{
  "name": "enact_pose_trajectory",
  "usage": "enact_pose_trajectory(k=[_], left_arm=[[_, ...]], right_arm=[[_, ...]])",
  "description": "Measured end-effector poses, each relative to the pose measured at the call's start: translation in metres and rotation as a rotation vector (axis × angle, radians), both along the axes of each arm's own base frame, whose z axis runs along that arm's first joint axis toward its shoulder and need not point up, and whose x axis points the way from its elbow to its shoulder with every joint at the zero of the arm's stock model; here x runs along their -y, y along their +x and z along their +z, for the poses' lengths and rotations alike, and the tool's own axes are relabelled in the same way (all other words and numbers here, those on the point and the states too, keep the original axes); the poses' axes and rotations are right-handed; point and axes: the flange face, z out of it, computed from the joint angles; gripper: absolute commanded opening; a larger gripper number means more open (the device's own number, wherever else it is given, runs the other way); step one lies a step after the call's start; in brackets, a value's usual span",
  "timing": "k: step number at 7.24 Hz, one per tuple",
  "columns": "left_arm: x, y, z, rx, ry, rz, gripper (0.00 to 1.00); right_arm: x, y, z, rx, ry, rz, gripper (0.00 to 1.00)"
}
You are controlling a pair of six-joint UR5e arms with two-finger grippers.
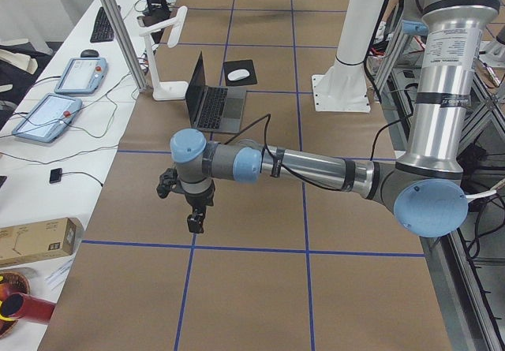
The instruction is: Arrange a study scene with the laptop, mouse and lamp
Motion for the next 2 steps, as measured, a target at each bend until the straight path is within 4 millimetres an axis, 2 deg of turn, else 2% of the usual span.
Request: enact_pose_trajectory(k=[1,2], left_arm=[[-0.007,-0.027,0.015,-0.019,0.004,-0.017,0.99],[-0.016,-0.043,0.025,-0.041,0.004,-0.030,0.99]], right_arm=[[-0.002,0.003,0.001,0.000,0.000,0.004,1.00],[-0.004,0.007,0.002,0.000,0.000,0.009,1.00]])
